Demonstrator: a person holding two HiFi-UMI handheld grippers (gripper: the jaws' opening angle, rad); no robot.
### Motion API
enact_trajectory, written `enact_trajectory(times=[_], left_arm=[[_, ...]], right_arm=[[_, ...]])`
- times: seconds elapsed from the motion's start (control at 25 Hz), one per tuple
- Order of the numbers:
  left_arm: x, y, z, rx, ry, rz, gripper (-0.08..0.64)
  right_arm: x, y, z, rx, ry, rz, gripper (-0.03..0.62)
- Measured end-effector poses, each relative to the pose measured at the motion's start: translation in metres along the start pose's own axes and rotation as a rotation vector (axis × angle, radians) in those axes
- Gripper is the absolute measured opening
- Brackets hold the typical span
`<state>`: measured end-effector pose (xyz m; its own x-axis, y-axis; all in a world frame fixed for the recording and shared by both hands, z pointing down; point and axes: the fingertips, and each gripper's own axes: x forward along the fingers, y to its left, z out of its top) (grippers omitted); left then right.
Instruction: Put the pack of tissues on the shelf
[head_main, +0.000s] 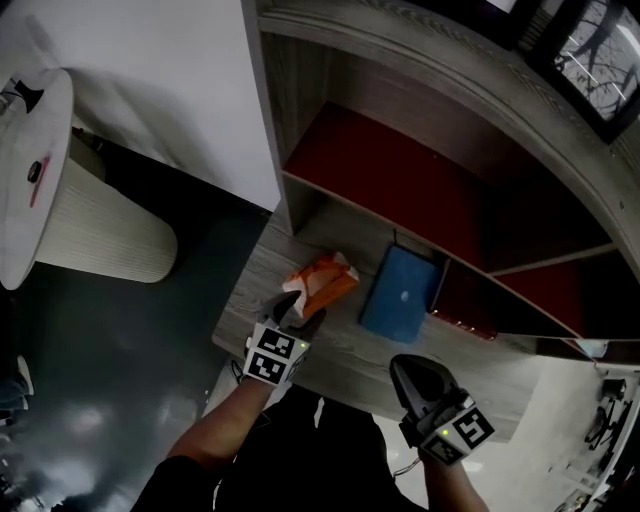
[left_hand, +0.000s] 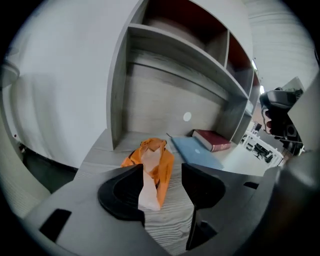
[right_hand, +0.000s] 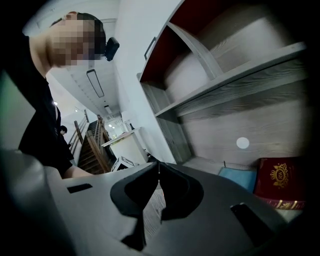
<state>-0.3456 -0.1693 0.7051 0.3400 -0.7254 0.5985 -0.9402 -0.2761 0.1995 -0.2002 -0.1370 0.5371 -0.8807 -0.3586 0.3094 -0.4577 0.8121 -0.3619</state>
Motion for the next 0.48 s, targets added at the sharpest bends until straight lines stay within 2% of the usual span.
enact_trajectory(times=[0.16, 0.36, 0.44, 0.48], left_arm=[[0.02, 0.005, -0.016, -0.023, 0.053, 0.002, 0.235], [0.037, 0.007, -0.03, 0.001, 0.097, 0.012, 0.225], [0.04, 0.01, -0.032, 0.005, 0.108, 0.022, 0.177], [0.041, 0.012, -0.033, 0.005, 0.114, 0.023, 0.122]], right_arm=[[0.006, -0.003, -0.006, 0.006, 0.016, 0.008, 0.02], [0.004, -0.002, -0.002, -0.008, 0.027, -0.002, 0.02], [0.004, 0.002, 0.003, -0.03, 0.03, -0.001, 0.02], [0.003, 0.003, 0.006, -0.039, 0.031, 0.001, 0.02]])
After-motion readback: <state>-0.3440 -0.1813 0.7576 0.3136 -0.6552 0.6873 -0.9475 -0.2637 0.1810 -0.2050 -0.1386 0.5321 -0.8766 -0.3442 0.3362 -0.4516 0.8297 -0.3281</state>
